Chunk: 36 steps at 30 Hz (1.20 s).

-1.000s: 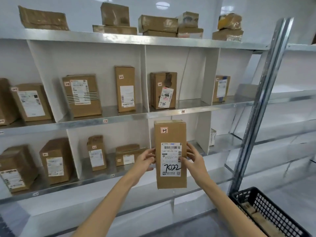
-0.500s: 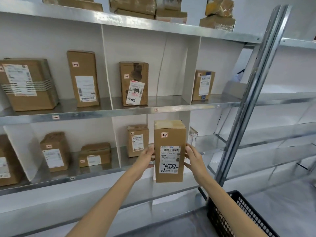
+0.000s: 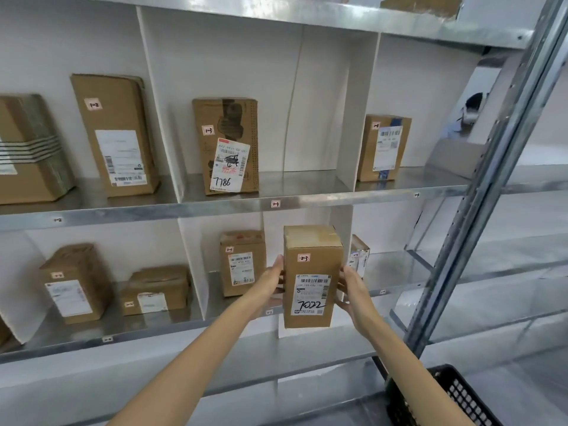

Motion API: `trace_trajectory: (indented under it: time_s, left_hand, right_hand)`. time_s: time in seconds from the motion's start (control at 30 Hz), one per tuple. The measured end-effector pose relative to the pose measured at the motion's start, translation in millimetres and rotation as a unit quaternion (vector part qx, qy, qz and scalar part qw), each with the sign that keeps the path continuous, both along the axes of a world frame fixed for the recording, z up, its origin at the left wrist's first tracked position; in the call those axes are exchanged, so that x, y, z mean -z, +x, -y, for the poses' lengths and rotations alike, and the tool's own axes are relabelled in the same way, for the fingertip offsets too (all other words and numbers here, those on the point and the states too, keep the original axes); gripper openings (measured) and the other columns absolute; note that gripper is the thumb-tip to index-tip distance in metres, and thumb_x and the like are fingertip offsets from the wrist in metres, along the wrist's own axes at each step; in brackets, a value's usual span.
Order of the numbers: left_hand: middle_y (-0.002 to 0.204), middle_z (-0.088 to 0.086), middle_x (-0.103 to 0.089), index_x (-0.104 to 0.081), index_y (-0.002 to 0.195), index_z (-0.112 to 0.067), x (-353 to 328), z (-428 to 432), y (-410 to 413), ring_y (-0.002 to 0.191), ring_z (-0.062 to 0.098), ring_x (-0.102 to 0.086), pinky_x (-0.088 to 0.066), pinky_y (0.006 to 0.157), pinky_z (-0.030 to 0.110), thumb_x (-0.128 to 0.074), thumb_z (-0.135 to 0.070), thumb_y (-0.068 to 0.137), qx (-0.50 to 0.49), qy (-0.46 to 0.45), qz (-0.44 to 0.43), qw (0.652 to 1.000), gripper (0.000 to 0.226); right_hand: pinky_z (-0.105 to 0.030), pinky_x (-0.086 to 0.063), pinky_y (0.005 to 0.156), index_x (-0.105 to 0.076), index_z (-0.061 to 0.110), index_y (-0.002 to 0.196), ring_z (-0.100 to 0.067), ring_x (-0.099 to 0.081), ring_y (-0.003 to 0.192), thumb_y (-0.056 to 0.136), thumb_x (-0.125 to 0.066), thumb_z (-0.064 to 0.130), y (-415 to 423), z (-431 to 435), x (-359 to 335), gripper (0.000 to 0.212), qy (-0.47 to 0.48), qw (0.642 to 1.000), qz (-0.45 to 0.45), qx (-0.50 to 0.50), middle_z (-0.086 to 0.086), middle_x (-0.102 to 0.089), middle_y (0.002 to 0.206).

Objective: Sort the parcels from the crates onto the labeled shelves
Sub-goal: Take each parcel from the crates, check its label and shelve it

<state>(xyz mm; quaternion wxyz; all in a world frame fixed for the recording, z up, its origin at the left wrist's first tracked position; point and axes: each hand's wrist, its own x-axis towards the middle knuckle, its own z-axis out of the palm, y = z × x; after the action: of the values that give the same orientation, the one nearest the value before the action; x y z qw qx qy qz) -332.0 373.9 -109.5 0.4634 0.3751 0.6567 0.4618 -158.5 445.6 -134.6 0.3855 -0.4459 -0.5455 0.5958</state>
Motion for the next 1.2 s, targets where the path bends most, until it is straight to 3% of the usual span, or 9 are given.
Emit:
trace_trajectory:
  time_s: [0.33,0.47,0.53,0.6,0.7,0.83,0.93,1.03,1.2]
  left_hand:
    - [0.135,0.010,-0.053,-0.044,0.135,-0.021,28.7,-114.1,-39.3,0.126,0.028,-0.048,-0.037,0.107,0.049,-0.022,-0.082,0.073,-0.015,-0.059,0.074,0.995,0.089]
    - [0.116,0.002,-0.060,-0.055,0.110,-0.029,39.2,-147.8,-49.5,0.107,0.020,-0.055,-0.042,0.092,0.042,-0.025,-0.086,0.063,-0.031,-0.065,0.111,0.991,0.079]
    - [0.101,-0.003,-0.061,-0.055,0.094,-0.034,44.5,-158.3,-48.5,0.090,0.013,-0.053,-0.040,0.083,0.039,-0.027,-0.089,0.056,-0.032,-0.077,0.126,0.989,0.072]
    - [0.107,-0.007,-0.055,-0.053,0.090,-0.034,52.8,-166.8,-47.2,0.097,0.017,-0.052,-0.037,0.086,0.043,-0.029,-0.091,0.057,-0.032,-0.100,0.142,0.984,0.070]
    - [0.117,-0.011,-0.051,-0.054,0.103,-0.034,64.8,-177.8,-49.5,0.120,0.027,-0.045,-0.034,0.096,0.054,-0.032,-0.091,0.062,-0.007,-0.125,0.160,0.979,0.074]
    - [0.095,-0.006,-0.057,-0.054,0.094,-0.037,78.7,-191.6,-53.2,0.086,0.013,-0.052,-0.049,0.073,0.037,-0.044,-0.086,0.056,-0.026,-0.126,0.184,0.975,0.063]
    - [0.085,-0.003,-0.072,-0.061,0.099,-0.030,86.4,-204.5,-55.9,0.085,0.014,-0.060,-0.052,0.058,0.029,-0.044,-0.080,0.068,-0.061,-0.111,0.213,0.969,0.061]
    - [0.079,-0.004,-0.075,-0.061,0.103,-0.027,88.9,-212.7,-61.1,0.086,0.014,-0.064,-0.055,0.056,0.025,-0.046,-0.074,0.075,-0.078,-0.098,0.226,0.966,0.056]
    - [0.083,-0.003,-0.076,-0.060,0.104,-0.023,95.6,-231.7,-70.3,0.087,0.012,-0.068,-0.054,0.069,0.027,-0.040,-0.070,0.084,-0.076,-0.086,0.227,0.967,0.055]
  right_hand:
    - [-0.055,-0.037,0.107,-0.048,0.019,0.129,-0.029,-0.050,0.124,0.095,-0.023,0.060,-37.0,-113.7,-8.2,0.059,-0.033,0.997,0.052,-0.035,-0.010,-0.053,0.135]
    - [-0.055,-0.040,0.104,-0.054,0.029,0.110,-0.030,-0.053,0.119,0.093,-0.021,0.062,-50.0,-142.9,2.0,0.050,-0.036,0.996,0.046,-0.065,-0.010,-0.056,0.130]
    - [-0.054,-0.039,0.105,-0.053,0.021,0.121,-0.031,-0.052,0.120,0.093,-0.021,0.062,-54.0,-156.2,14.2,0.059,-0.062,0.995,0.037,-0.062,-0.012,-0.056,0.129]
    - [-0.048,-0.040,0.104,-0.048,0.014,0.132,-0.031,-0.051,0.120,0.093,-0.020,0.063,-58.3,-167.7,26.1,0.069,-0.089,0.994,0.025,-0.052,-0.013,-0.056,0.129]
    - [-0.045,-0.045,0.098,-0.048,0.015,0.132,-0.030,-0.054,0.116,0.090,-0.025,0.066,-65.4,-181.8,41.9,0.070,-0.123,0.991,-0.001,-0.049,-0.008,-0.058,0.122]
    - [-0.051,-0.047,0.098,-0.051,0.020,0.126,-0.029,-0.057,0.115,0.084,-0.034,0.071,-73.8,-199.0,59.2,0.069,-0.139,0.988,0.018,-0.068,-0.012,-0.060,0.123]
    - [-0.050,-0.050,0.094,-0.047,0.016,0.128,-0.031,-0.058,0.112,0.090,-0.036,0.063,-80.6,-215.7,68.1,0.061,-0.130,0.989,0.036,-0.059,-0.014,-0.059,0.121]
    - [-0.044,-0.056,0.081,-0.049,0.014,0.123,-0.030,-0.062,0.104,0.093,-0.035,0.058,-89.4,-229.2,71.9,0.056,-0.120,0.990,0.039,-0.067,-0.013,-0.062,0.114]
    - [-0.048,-0.055,0.086,-0.045,0.024,0.122,-0.026,-0.061,0.105,0.090,-0.033,0.064,-101.9,-247.3,82.3,0.052,-0.114,0.991,0.036,-0.054,-0.005,-0.061,0.114]
